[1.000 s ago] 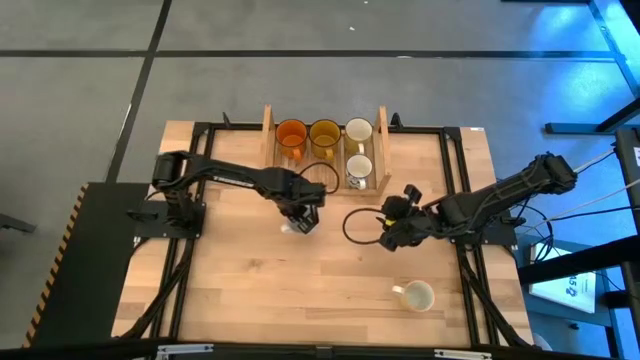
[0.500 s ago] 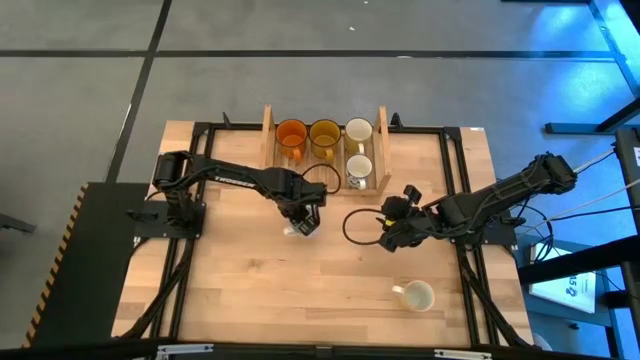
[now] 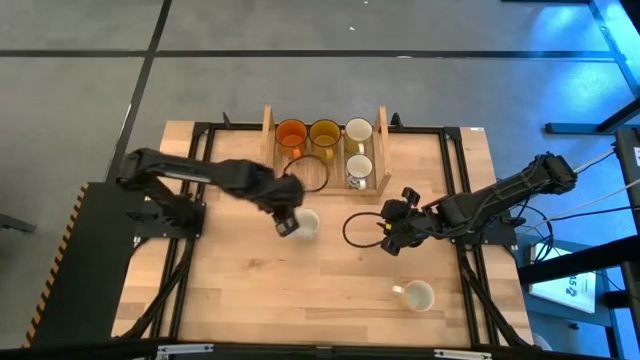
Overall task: Place coffee mugs
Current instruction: Put the light blue mug on the shelf, then put the light yellow mug on the shelf
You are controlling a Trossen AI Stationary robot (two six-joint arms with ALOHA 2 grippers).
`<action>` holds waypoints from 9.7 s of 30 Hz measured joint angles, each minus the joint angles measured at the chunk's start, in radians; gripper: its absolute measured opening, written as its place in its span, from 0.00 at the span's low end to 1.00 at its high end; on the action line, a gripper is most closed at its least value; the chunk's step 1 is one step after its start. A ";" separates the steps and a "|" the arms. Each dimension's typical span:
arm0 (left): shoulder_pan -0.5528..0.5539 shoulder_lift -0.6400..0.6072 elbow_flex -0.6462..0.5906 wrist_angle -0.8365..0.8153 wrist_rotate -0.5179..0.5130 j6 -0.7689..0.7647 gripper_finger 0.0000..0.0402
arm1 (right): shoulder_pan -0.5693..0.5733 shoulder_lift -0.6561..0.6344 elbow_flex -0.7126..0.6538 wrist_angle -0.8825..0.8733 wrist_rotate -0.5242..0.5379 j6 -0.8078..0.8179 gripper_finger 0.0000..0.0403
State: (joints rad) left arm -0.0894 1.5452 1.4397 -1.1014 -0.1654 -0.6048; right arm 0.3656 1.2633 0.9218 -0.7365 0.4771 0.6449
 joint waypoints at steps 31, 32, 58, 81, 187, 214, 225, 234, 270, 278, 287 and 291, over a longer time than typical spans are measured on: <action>-0.223 -0.221 -0.676 0.794 -0.237 0.080 0.40 | 0.013 -0.010 0.000 0.058 0.002 -0.031 0.40; -0.221 -0.221 -0.676 0.793 -0.235 0.097 0.42 | 0.013 -0.010 0.000 0.058 0.004 -0.022 0.40; -0.204 -0.047 -0.676 0.955 -0.207 0.113 0.27 | 0.013 -0.009 0.000 0.060 0.046 0.002 0.40; -0.111 -0.057 -0.399 0.560 -0.641 -0.437 0.15 | 0.013 -0.009 0.001 0.058 0.270 -0.049 0.40; -0.313 -0.628 -0.751 0.599 -0.345 0.195 0.36 | 0.407 0.421 0.573 -0.501 -0.520 1.376 0.40; -0.312 -0.628 -0.751 0.601 -0.387 0.196 0.36 | 0.373 0.607 0.576 -0.607 -0.449 1.633 0.40; -0.312 -0.628 -0.751 0.602 -0.392 0.196 0.36 | 0.378 0.621 0.573 -0.600 -0.461 1.625 0.21; -0.312 -0.628 -0.751 0.602 -0.392 0.196 0.36 | 0.383 0.620 0.573 -0.608 -0.439 1.564 0.02; -0.312 -0.627 -0.750 0.601 -0.394 0.198 0.36 | 0.223 0.622 0.669 -0.361 -0.104 0.194 0.00; -0.312 -0.627 -0.750 0.601 -0.394 0.196 0.36 | 0.138 0.621 0.669 -0.275 -0.158 -0.040 0.00; -0.312 -0.627 -0.750 0.601 -0.394 0.196 0.36 | 0.066 0.620 0.654 -0.230 -0.249 -0.211 0.00; -0.312 -0.627 -0.750 0.601 -0.397 0.196 0.36 | 0.031 0.620 0.654 -0.221 -0.194 -0.245 0.00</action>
State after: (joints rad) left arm -0.4017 0.9180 0.6899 -0.5001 -0.5625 -0.4088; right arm 0.3965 1.8835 1.5762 -0.9573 0.2832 0.3999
